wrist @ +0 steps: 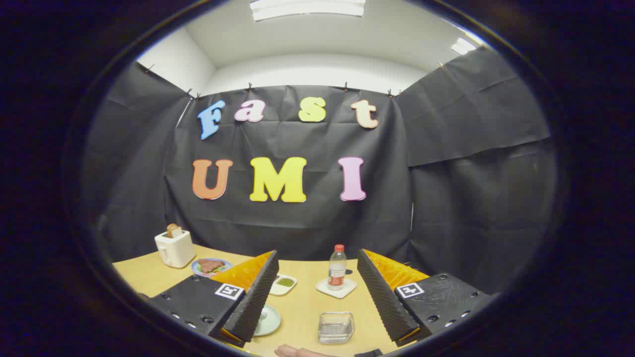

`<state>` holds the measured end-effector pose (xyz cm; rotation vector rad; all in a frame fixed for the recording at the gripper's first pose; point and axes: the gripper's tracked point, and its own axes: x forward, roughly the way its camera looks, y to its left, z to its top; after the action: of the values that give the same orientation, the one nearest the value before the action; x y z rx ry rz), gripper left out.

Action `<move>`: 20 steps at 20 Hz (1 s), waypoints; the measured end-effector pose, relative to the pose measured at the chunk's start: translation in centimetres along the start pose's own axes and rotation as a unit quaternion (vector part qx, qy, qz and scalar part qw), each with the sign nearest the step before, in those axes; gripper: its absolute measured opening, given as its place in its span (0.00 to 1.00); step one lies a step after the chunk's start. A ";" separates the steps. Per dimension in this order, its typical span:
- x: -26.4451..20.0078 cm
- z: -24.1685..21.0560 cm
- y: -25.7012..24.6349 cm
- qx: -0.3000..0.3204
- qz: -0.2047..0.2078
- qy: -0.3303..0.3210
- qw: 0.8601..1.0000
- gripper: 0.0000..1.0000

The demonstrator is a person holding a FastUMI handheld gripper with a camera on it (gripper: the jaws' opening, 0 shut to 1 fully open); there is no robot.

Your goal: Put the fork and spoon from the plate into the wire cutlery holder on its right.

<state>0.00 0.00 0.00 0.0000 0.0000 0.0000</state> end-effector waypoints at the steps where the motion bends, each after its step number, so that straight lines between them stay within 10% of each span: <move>1: -0.6 0.1 1.7 0.005 0.003 0.000 1.000 0.96; 20: 0.2 -4.4 8.2 0.035 0.000 0.058 0.998 0.95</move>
<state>0.24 8.16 -4.43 0.0696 0.1159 -0.0003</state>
